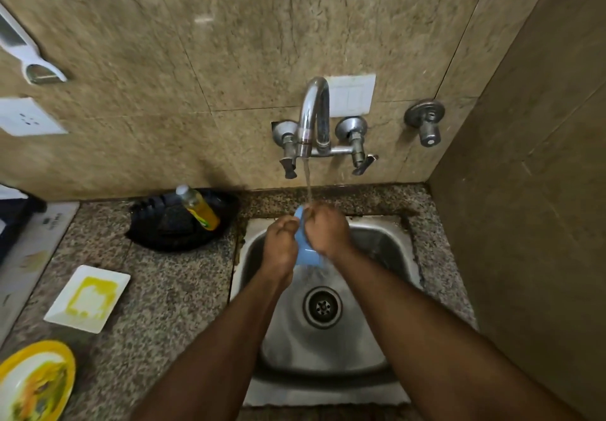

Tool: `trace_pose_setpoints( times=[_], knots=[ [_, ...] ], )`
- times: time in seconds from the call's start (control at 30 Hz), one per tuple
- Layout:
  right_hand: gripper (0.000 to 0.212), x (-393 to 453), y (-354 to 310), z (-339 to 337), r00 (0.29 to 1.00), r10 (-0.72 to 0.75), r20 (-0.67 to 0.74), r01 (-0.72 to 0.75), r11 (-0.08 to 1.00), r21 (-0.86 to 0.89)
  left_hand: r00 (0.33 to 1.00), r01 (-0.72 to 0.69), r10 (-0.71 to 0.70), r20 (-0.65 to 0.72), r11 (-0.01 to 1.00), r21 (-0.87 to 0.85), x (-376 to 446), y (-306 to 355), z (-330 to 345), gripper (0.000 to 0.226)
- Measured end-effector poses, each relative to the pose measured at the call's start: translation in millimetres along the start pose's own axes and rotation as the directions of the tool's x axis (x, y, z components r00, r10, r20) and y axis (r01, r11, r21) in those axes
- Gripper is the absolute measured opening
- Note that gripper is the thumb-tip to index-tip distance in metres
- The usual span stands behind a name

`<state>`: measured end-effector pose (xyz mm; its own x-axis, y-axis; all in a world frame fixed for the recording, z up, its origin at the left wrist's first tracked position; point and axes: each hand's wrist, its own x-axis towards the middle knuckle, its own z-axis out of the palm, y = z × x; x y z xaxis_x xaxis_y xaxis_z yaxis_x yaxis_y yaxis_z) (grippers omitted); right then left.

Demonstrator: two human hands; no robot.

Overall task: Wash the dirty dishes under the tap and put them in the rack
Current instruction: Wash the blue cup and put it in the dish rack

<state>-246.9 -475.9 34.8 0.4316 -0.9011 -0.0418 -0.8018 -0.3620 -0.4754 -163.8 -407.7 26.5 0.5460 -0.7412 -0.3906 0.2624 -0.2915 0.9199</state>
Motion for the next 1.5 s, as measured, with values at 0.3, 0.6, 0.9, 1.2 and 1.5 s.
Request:
trace_pose_setpoints(
  times=[0.3,0.6,0.9,1.2,1.5],
  knots=[
    [0.057,-25,-17,-3,0.956,-0.264,-0.129,0.224,0.939,-0.259,0.999,0.018,-0.013,0.038,0.99,-0.137,3,13,-6,0.029],
    [0.059,22,9,-14,0.927,0.179,0.331,-0.347,0.743,0.572,0.987,0.148,-0.162,-0.011,0.926,-0.346,-2,7,-19,0.018],
    [0.038,8,13,0,0.953,0.139,0.27,-0.303,0.508,0.806,0.924,0.268,-0.381,-0.015,0.676,-0.686,35,-11,-37,0.046],
    [0.025,6,24,-12,0.813,0.39,0.432,-0.53,0.191,0.826,0.85,0.383,-0.526,0.017,0.596,-0.706,26,5,6,0.043],
    [0.047,-4,40,-18,0.712,0.443,0.544,-0.61,0.007,0.792,0.917,0.33,-0.395,0.045,0.692,-0.642,26,33,31,0.026]
  ],
)
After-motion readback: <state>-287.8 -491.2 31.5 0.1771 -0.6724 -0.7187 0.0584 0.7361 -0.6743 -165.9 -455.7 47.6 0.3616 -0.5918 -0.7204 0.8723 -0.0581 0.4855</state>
